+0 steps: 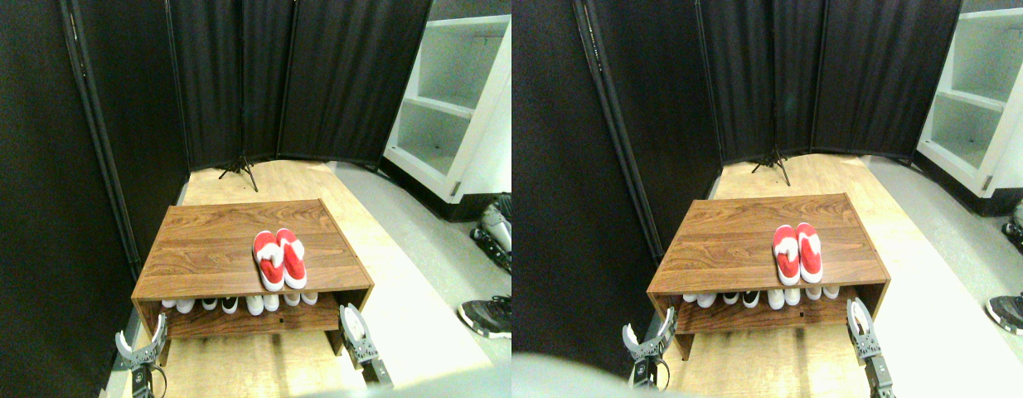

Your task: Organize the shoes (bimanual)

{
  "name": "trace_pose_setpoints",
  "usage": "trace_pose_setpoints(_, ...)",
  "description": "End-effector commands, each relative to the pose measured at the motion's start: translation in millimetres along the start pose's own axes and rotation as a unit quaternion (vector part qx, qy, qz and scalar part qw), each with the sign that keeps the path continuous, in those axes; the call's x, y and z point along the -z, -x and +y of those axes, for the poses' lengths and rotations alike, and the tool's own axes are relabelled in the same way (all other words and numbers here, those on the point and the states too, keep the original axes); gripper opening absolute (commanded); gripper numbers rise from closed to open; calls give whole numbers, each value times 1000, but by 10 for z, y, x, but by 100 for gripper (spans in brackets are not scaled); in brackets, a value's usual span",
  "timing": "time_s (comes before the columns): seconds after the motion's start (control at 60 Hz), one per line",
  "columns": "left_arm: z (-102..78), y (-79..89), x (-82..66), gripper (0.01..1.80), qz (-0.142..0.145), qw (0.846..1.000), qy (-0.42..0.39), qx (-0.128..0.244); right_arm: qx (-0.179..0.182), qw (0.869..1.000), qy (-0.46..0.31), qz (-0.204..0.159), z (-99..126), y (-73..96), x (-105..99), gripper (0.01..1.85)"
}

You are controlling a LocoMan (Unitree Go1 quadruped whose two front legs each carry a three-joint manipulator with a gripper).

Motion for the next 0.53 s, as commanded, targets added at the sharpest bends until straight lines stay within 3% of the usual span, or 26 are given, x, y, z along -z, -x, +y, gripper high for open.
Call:
trace_pose_setpoints(0.017,-104,-15,-9,64,3,1000,6,22,-16,1000,3,-2,72,-23,-3,1)
trace_pose_setpoints(0.267,-83,-17,-35,61,10,1000,21,18,-20,1000,10,8,65,-36,6,1)
trace_pose_setpoints(0.533,-38,-32,-52,62,51,993,101,18,-20,1000,-1,-1,50,-38,13,1)
